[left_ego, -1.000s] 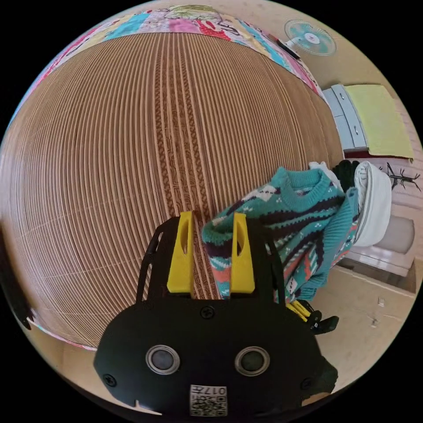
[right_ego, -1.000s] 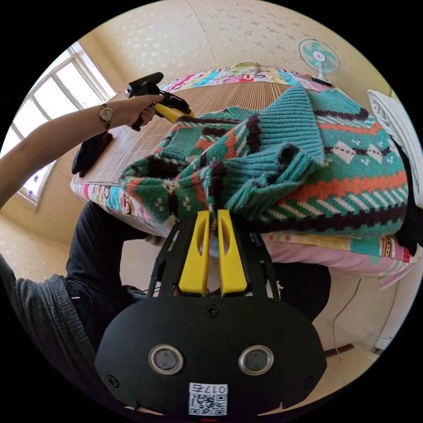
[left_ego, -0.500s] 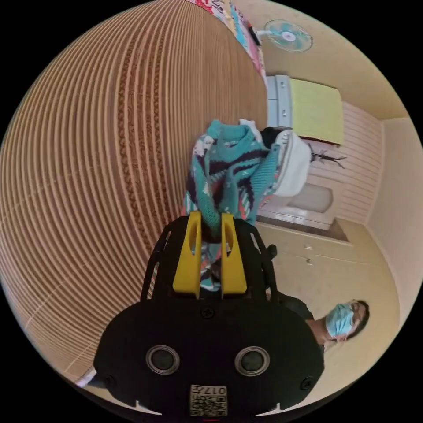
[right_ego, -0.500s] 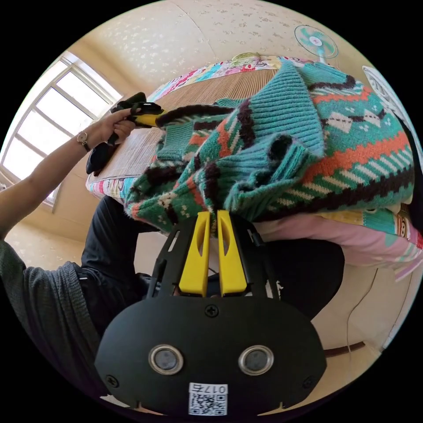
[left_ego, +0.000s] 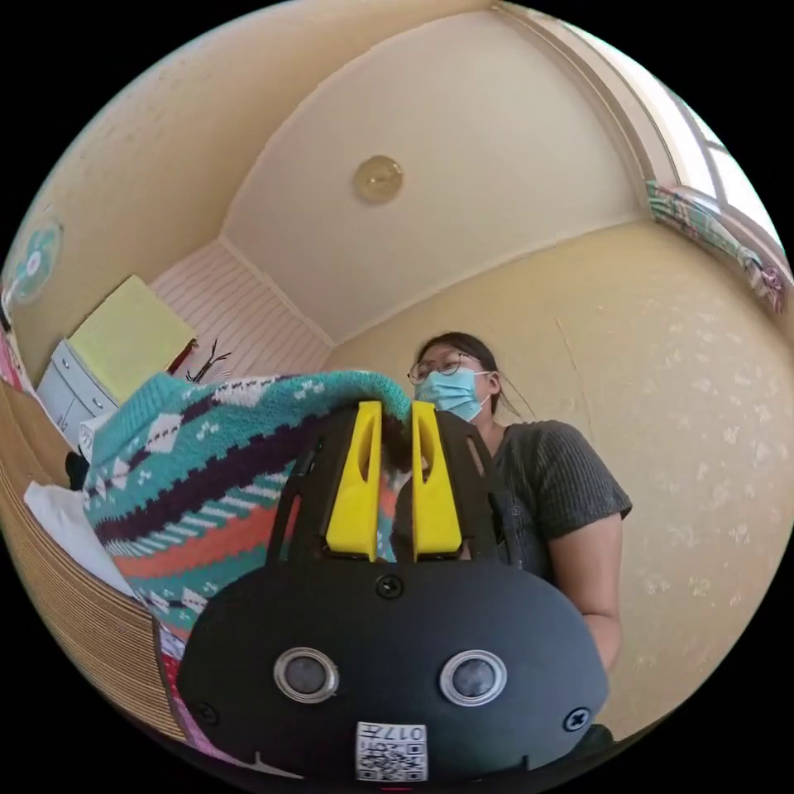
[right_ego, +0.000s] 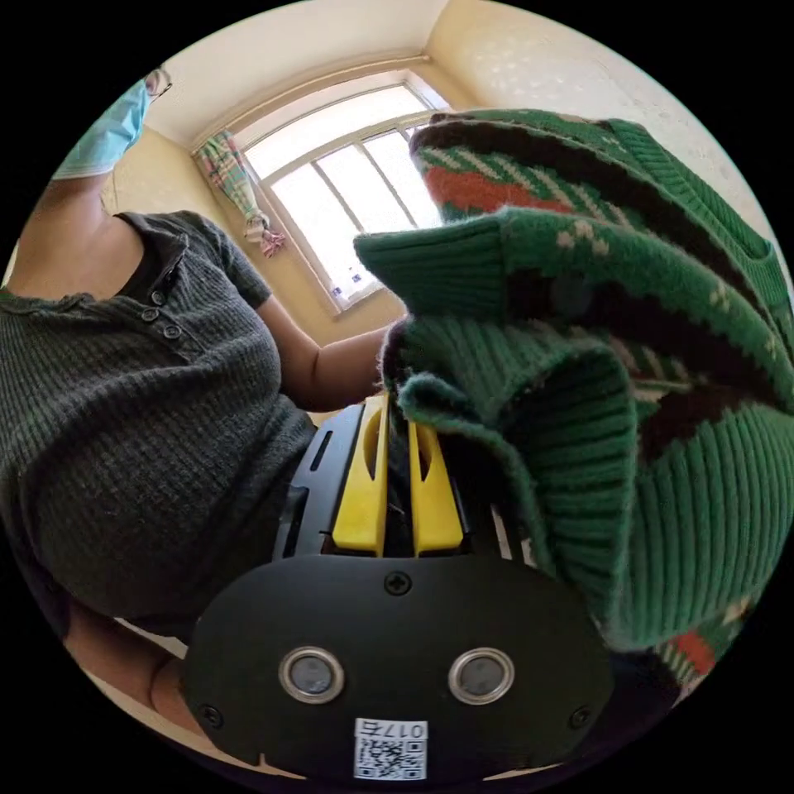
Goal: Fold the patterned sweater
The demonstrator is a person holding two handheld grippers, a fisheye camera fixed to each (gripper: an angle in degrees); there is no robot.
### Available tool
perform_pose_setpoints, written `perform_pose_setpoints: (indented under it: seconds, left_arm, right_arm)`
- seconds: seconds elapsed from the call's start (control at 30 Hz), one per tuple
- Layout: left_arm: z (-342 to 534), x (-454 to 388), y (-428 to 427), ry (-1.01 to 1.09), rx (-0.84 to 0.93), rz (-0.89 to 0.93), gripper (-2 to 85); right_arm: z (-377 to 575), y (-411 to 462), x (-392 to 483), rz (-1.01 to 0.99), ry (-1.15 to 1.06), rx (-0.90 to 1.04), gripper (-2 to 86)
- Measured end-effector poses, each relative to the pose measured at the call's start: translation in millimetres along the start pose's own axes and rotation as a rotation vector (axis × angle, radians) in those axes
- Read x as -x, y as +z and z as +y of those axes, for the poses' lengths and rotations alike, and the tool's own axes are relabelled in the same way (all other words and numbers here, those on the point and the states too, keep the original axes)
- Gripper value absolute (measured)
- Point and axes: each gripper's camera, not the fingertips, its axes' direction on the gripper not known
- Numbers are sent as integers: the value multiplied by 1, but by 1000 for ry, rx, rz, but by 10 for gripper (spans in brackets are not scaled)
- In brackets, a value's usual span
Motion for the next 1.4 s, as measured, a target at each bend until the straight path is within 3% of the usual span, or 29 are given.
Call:
perform_pose_setpoints:
  seconds: [0.07,0.17,0.37,0.47,0.53,0.73,0.83,0.9,1.0,1.2,1.27,1.4]
  left_arm:
    - [-27,-57,32,124,163,7,63]
    - [-34,-108,65,251,221,92,61]
    - [22,-134,59,380,-78,507,61]
    - [57,-122,79,331,-119,570,61]
    - [74,-114,99,301,-125,621,61]
    - [108,-95,169,225,-117,792,61]
    - [119,-93,197,206,-88,803,61]
    - [121,-94,206,198,-52,752,62]
    - [109,-125,195,271,6,573,62]
    - [74,-220,163,330,103,-94,62]
    - [62,-238,165,262,157,-417,61]
    - [58,-238,173,130,188,-866,52]
  right_arm:
    - [6,-4,11,-10,-30,38,11]
    - [22,-18,28,-24,-105,57,9]
    - [64,-96,15,46,0,-297,30]
    - [79,-114,-15,62,156,-406,67]
    - [78,-106,-29,103,202,-386,85]
    - [39,-20,-81,376,294,-36,163]
    - [31,18,-112,255,318,-9,156]
    - [23,30,-105,143,266,-97,89]
    - [2,21,-68,403,303,-161,55]
    - [-55,-55,57,818,291,-558,43]
    - [-71,-61,102,959,256,-682,42]
    - [-102,-41,197,1118,85,-945,42]
